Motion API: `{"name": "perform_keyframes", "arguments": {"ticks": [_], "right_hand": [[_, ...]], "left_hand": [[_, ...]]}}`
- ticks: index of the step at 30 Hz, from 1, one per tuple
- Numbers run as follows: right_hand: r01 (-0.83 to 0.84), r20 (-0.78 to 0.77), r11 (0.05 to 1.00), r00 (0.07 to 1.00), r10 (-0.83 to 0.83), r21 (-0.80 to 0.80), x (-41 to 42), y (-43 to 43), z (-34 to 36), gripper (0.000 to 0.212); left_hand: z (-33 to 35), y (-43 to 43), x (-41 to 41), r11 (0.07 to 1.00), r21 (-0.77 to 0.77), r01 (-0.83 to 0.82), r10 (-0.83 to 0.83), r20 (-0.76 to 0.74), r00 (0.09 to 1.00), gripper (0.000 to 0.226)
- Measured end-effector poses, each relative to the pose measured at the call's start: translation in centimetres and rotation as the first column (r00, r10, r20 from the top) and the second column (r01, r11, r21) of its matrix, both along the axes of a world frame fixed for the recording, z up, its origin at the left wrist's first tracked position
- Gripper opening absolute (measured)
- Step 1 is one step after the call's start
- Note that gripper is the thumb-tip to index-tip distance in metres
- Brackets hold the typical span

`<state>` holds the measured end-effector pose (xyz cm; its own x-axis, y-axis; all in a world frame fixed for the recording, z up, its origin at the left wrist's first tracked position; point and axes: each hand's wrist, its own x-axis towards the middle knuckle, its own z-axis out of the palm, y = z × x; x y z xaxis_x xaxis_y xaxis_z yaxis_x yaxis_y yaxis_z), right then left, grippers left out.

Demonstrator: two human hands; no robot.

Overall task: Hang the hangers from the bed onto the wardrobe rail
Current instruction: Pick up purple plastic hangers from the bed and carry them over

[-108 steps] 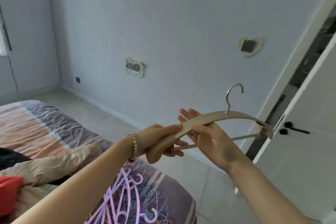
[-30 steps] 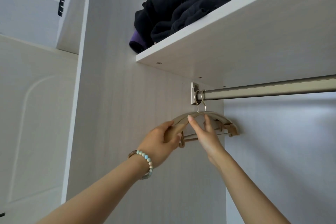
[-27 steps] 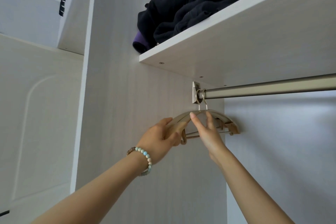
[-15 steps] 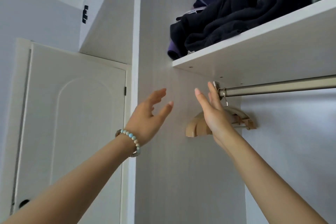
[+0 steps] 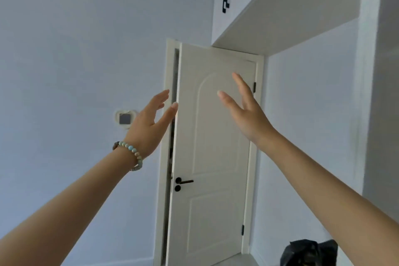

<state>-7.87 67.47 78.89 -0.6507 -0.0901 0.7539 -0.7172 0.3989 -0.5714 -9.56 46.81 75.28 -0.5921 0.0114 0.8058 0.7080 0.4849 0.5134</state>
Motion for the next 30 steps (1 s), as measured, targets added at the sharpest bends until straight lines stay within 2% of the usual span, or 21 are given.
{"name": "perform_keyframes", "arguments": {"ticks": [3,6,8,14,16,19,24,30], "right_hand": [[-0.113,0.115,0.991,0.988,0.105,0.067,-2.8,-9.3,-4.3,0.068],[-0.207,0.212,0.970,0.961,0.177,0.130,-5.4,-17.7,-9.6,0.073],[-0.264,0.282,0.947,0.937,0.206,0.185,-6.9,-23.4,-13.6,0.075],[-0.428,0.502,0.847,0.833,0.234,0.316,-8.6,-38.4,-28.8,0.079],[-0.481,0.570,0.813,0.787,0.236,0.328,-8.3,-42.3,-34.2,0.079],[-0.544,0.645,0.759,0.731,0.221,0.358,-7.4,-46.9,-41.9,0.080],[-0.634,0.754,0.669,0.636,0.165,0.389,-5.5,-51.7,-54.1,0.083],[-0.708,0.841,0.598,0.532,0.102,0.376,-3.2,-53.5,-67.6,0.080]], "left_hand": [[-4.4,-10.2,0.0,0.985,-0.032,-0.169,0.171,0.078,0.982,0.070],[-9.5,-19.1,0.2,0.934,-0.133,-0.331,0.350,0.167,0.922,0.068],[-13.4,-24.6,0.8,0.883,-0.210,-0.420,0.462,0.225,0.858,0.069],[-28.1,-38.6,3.0,0.729,-0.419,-0.540,0.683,0.406,0.607,0.102],[-33.2,-42.0,4.5,0.705,-0.468,-0.533,0.709,0.483,0.514,0.104],[-40.3,-45.9,6.7,0.694,-0.509,-0.509,0.712,0.591,0.380,0.092],[-51.9,-50.1,9.6,0.668,-0.570,-0.479,0.716,0.669,0.201,0.069],[-64.1,-52.5,11.4,0.675,-0.616,-0.407,0.669,0.743,-0.015,0.071]]}}
